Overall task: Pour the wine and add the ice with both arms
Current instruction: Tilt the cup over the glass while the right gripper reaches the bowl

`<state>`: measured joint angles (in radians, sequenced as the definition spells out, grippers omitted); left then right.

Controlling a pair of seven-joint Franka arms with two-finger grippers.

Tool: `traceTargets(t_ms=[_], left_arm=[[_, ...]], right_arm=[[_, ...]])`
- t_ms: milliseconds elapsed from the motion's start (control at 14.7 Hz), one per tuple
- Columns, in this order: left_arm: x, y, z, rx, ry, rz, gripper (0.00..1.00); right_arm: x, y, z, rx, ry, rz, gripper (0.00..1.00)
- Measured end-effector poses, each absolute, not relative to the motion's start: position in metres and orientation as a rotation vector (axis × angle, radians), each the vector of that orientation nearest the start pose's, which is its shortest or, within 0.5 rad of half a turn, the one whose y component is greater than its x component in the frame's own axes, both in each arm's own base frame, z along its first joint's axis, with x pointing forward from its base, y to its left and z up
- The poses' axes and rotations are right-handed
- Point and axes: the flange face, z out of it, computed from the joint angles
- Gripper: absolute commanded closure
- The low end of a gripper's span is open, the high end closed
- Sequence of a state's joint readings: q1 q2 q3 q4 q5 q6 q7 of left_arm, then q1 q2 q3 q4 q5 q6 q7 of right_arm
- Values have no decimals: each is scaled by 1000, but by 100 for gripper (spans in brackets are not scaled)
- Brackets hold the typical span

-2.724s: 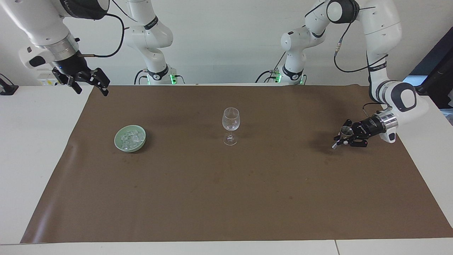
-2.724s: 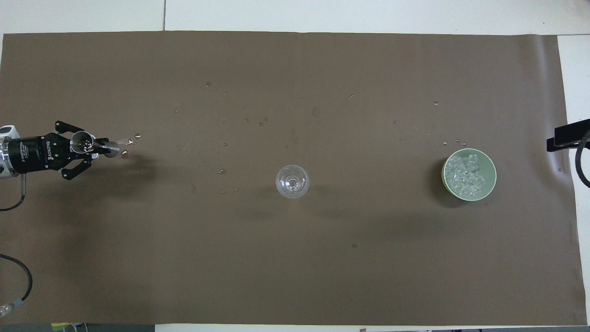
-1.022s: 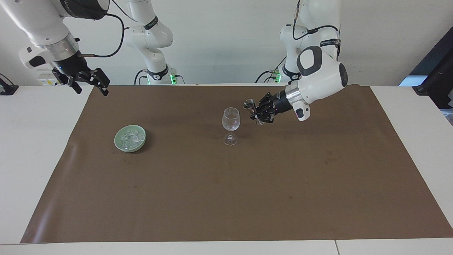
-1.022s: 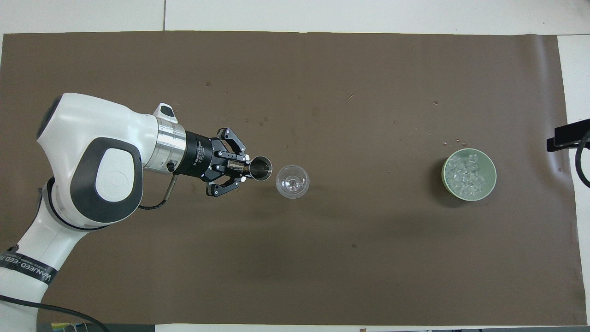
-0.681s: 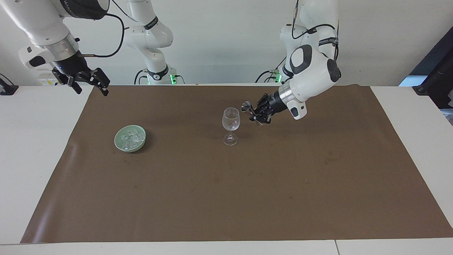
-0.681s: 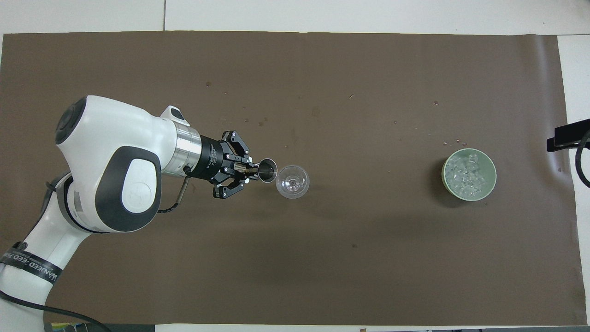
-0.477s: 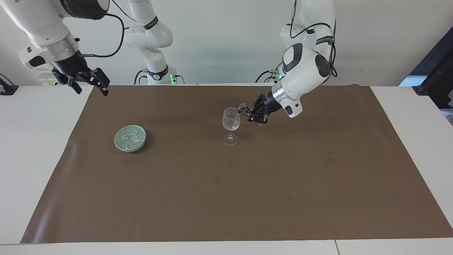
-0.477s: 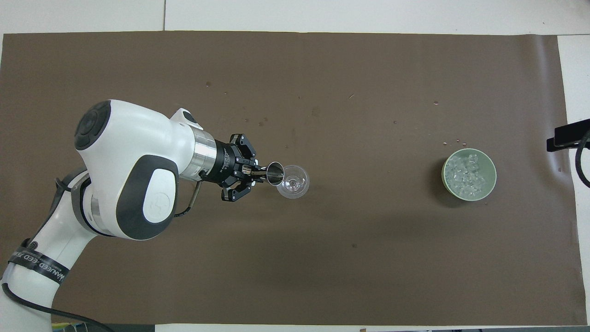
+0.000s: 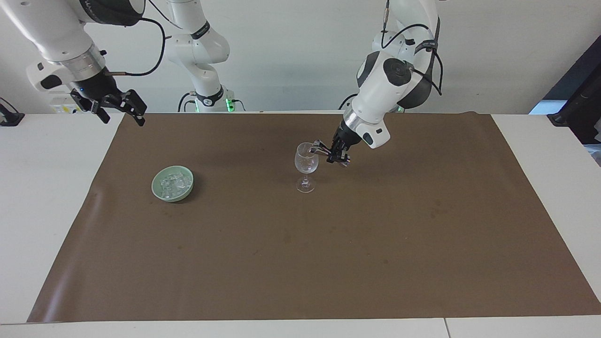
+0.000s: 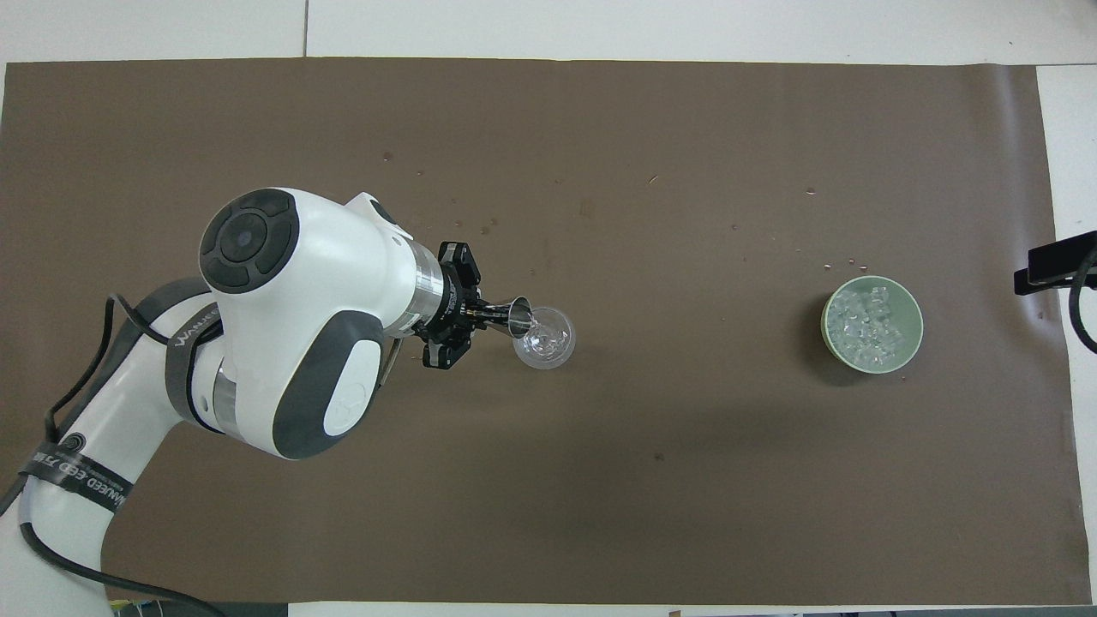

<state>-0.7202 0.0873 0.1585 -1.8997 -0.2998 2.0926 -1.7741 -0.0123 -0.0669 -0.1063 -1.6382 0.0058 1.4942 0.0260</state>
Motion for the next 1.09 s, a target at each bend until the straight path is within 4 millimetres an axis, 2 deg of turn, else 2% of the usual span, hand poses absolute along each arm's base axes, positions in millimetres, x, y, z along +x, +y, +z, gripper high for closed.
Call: traceTargets(t_ms=[272, 545, 749, 817, 953, 1090], left_arm=[[490, -351, 468, -2609, -2016, 148, 100], [477, -368, 472, -2644, -1912, 7, 100], [470, -375, 474, -2648, -1856, -19, 100], [468, -376, 475, -2649, -1835, -36, 100], [466, -379, 476, -2652, -1805, -63, 100], [466, -378, 479, -2650, -1794, -85, 100]], right_arm=[[518, -61, 618, -3113, 213, 137, 0], [512, -57, 586, -3109, 159, 80, 0], [510, -37, 575, -3092, 88, 52, 0], [512, -28, 567, -3091, 61, 26, 0], [515, -8, 538, -3093, -1, -26, 0], [513, -3, 509, -3091, -138, -17, 0]])
